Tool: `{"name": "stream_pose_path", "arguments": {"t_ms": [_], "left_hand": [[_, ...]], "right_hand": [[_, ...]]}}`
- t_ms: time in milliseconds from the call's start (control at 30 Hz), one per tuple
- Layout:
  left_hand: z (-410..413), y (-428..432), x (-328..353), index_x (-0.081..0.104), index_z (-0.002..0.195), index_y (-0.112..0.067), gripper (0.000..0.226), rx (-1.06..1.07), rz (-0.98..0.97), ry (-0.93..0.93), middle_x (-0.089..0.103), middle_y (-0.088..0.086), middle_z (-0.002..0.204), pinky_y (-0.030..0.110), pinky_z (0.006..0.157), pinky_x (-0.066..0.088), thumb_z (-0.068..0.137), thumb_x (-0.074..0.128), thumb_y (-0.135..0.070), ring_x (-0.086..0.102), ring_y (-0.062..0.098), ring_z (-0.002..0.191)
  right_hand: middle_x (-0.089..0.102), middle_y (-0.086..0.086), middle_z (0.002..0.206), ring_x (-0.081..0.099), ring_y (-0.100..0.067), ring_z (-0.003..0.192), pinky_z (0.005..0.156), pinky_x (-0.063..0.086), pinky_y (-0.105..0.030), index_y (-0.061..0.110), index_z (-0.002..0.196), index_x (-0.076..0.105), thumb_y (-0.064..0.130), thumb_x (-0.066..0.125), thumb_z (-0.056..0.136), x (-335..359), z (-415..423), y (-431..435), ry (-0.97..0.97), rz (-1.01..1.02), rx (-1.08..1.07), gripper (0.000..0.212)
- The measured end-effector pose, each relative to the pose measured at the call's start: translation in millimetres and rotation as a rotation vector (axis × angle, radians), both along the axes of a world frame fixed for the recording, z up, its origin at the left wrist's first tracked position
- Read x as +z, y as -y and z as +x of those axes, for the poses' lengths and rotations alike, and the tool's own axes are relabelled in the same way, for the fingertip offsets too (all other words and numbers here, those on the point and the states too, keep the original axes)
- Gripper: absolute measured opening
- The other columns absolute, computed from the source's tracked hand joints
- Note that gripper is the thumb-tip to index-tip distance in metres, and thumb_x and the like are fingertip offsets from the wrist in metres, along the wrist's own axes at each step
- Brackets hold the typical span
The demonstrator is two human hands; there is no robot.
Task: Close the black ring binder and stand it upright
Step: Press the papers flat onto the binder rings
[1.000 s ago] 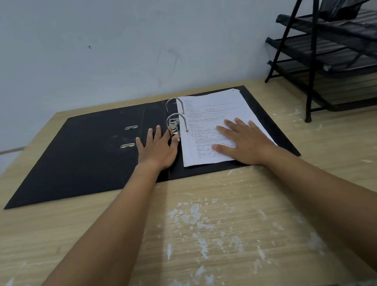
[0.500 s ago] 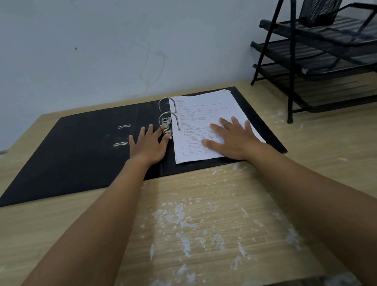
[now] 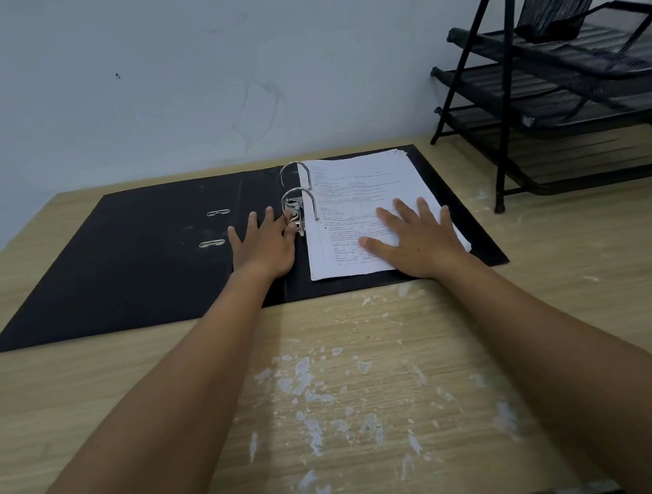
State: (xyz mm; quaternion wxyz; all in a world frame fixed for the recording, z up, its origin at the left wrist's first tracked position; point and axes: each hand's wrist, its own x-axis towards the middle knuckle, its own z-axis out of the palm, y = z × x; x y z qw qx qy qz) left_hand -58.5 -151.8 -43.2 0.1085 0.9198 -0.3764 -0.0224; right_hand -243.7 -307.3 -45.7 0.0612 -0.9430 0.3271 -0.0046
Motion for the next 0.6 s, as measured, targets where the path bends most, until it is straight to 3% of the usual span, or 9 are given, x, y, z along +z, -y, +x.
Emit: {"name": "stream_pose_path", "arguments": {"t_ms": [600], "left_hand": [[-23, 1, 3, 0.017, 0.152, -0.029, 0.057, -0.07, 0.017, -0.009, 0.009, 0.002, 0.163, 0.055, 0.117, -0.005, 0.099, 0.02, -0.048, 0.0, 0.026, 0.149]], "right_hand": [[-0.003, 0.003, 0.164, -0.011, -0.02, 0.15, 0.117, -0.011, -0.052, 0.034, 0.154, 0.007, 0.084, 0.013, 0.078, 0, -23, 10, 0.015, 0.039, 0.0, 0.091]]}}
